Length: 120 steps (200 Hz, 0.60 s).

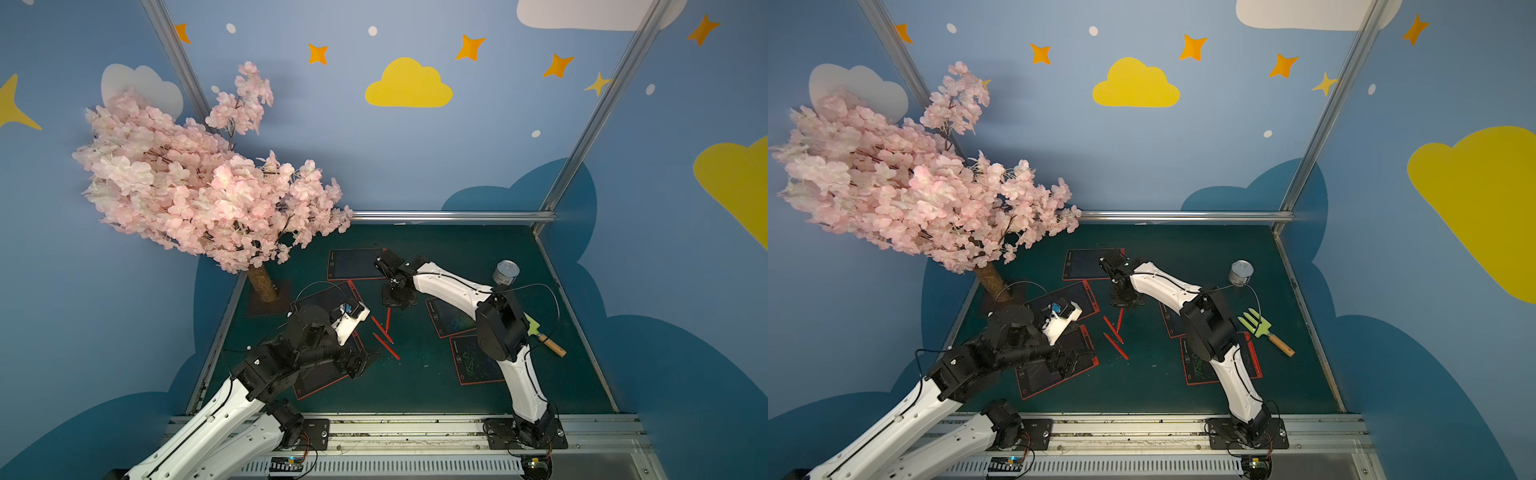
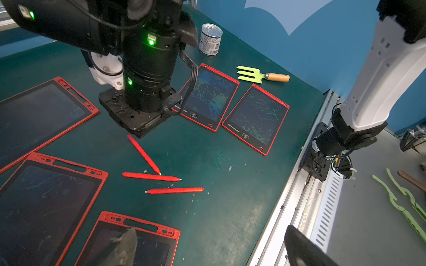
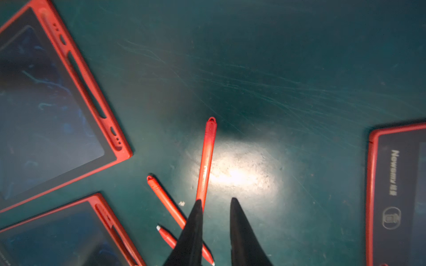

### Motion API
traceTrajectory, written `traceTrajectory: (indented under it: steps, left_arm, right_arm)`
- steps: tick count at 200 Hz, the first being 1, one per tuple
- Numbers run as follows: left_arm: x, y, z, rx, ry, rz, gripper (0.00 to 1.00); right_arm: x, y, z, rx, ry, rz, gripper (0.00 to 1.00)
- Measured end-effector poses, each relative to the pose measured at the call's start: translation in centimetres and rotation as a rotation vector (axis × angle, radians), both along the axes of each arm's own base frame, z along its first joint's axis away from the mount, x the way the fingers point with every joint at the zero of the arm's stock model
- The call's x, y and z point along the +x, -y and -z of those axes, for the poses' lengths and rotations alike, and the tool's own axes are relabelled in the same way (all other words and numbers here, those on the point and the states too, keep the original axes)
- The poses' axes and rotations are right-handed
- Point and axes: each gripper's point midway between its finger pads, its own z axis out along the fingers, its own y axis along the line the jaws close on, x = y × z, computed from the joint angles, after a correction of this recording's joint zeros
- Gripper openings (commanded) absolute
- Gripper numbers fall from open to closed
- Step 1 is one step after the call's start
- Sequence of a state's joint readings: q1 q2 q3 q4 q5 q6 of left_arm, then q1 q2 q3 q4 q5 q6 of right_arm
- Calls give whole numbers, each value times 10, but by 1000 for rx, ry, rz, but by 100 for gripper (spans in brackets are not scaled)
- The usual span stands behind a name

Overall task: Place the stylus back onto the writing tablet
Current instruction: Pick up the stylus from the center of the board.

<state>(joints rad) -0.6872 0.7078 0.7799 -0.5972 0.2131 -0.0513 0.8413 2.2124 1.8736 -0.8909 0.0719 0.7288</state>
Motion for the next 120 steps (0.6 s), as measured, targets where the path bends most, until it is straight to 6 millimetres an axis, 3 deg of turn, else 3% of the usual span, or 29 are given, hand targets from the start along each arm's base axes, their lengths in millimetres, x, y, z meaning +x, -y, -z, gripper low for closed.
traceTrajectory:
  steps: [120]
  left_arm:
    - [1,1,3,8,-10,0,99]
  right_arm:
    - [-1,-15,33,-43,-44,-21,22]
